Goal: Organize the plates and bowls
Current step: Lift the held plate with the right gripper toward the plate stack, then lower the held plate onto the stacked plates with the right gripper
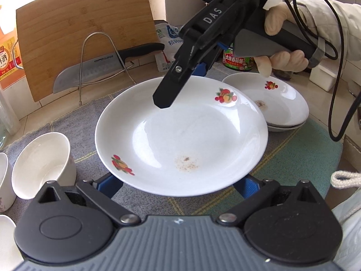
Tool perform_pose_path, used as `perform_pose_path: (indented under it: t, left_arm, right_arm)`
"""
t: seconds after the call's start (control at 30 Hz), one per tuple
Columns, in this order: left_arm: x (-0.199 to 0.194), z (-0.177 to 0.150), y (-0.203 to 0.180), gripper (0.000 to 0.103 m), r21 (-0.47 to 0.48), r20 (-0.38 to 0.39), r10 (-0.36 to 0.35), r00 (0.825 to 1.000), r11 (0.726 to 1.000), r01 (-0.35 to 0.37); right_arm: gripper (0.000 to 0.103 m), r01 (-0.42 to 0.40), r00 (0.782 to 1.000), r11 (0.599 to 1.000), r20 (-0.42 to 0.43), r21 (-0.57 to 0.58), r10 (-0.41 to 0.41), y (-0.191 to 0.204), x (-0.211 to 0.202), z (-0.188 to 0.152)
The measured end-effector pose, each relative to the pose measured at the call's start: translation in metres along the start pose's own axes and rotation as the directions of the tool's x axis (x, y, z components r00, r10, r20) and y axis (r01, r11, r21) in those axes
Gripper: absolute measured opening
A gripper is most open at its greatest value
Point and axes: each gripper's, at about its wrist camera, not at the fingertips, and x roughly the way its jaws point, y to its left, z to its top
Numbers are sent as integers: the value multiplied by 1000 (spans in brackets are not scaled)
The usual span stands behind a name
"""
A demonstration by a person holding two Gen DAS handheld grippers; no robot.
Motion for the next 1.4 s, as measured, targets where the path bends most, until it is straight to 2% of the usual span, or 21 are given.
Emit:
perform_pose_path:
  t: [0.33,0.77,1.4]
  left_arm:
    - [-10,4,-16,102,34,1,-35,999,999,35]
    - [-8,21,-45,102,112,15,-105,994,988,102]
    - [32,42,-90,102,200,-32,-237,971,950,239]
  right_arm:
    - [103,27,999,1000,39,13,-27,8,-19,-23]
    - [103,83,991,994,101,73,-90,-3,-56,-58]
    - [103,130,974,964,150,231,-168,-51,-97,-128]
